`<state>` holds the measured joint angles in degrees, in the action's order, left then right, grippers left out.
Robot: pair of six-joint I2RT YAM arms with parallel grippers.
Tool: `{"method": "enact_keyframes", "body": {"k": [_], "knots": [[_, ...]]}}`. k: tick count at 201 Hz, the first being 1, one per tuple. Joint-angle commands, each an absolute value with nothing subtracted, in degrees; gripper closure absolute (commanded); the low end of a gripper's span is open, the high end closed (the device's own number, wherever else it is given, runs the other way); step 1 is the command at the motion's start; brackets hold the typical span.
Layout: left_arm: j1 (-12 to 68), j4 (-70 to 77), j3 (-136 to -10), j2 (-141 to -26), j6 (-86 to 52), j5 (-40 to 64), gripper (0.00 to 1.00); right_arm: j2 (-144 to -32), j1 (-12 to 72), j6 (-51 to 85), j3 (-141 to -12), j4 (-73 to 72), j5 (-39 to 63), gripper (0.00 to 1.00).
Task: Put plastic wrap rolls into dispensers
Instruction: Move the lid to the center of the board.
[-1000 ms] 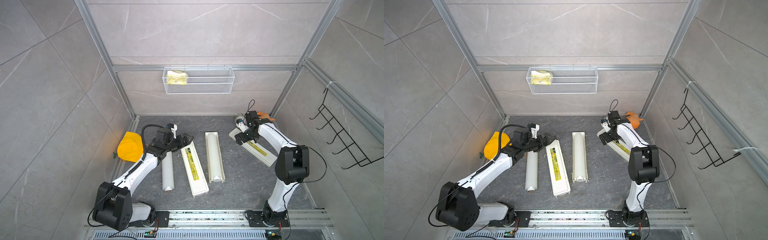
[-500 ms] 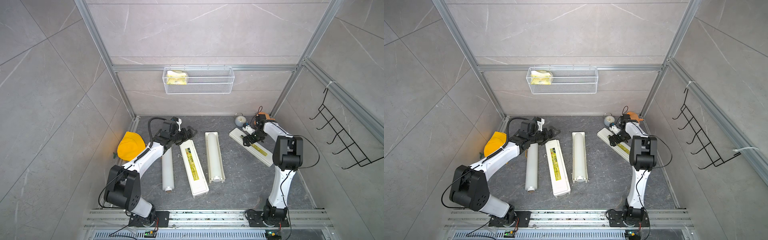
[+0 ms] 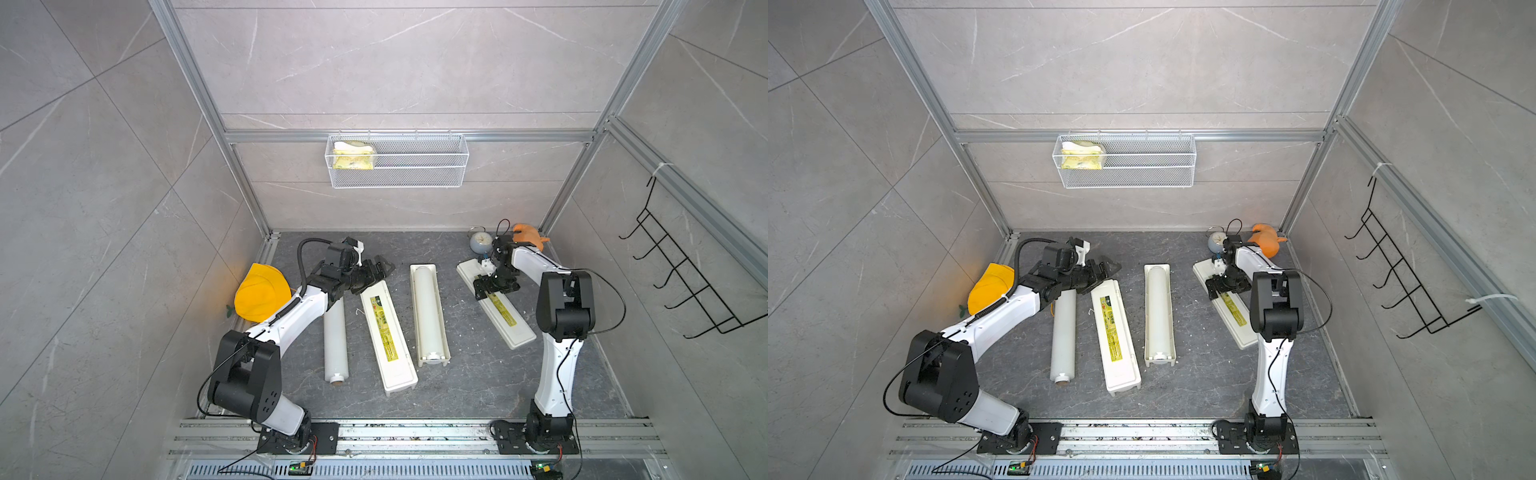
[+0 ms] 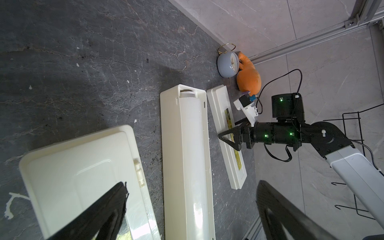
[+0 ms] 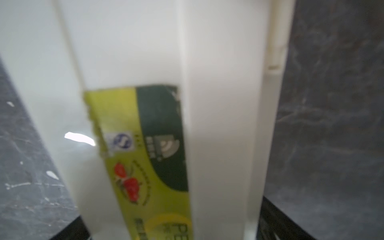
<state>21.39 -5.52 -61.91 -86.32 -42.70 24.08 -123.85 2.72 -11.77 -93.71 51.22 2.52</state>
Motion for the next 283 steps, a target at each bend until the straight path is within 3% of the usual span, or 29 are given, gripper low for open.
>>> {"method": "enact_keyframes", "body": {"k": [1, 52, 123, 221, 283], "knots": [[21.62, -3.98, -59.91, -81.65, -43.00, 24.43, 0.01, -122.94, 5.21, 3.07, -87.93, 53.06, -0.04, 0.00], [21.62, -2.55, -55.55, -77.29, -43.42, 25.22, 0.01, -114.27, 10.45, 8.39, -76.96, 49.50, -5.15, 0.00], [21.62, -1.78, -53.67, -75.26, -43.31, 26.08, 0.01, -103.90, 11.94, 6.59, -63.51, 42.71, -0.73, 0.00], [21.88, -1.71, -53.07, -74.59, -43.43, 25.47, 0.01, -96.81, 11.95, 7.56, -60.97, 34.68, 0.38, 0.00], [21.99, -1.32, -54.48, -76.81, -43.24, 26.48, 0.01, -91.77, 12.95, 8.46, -55.73, 39.90, 0.74, 0.00]]}}
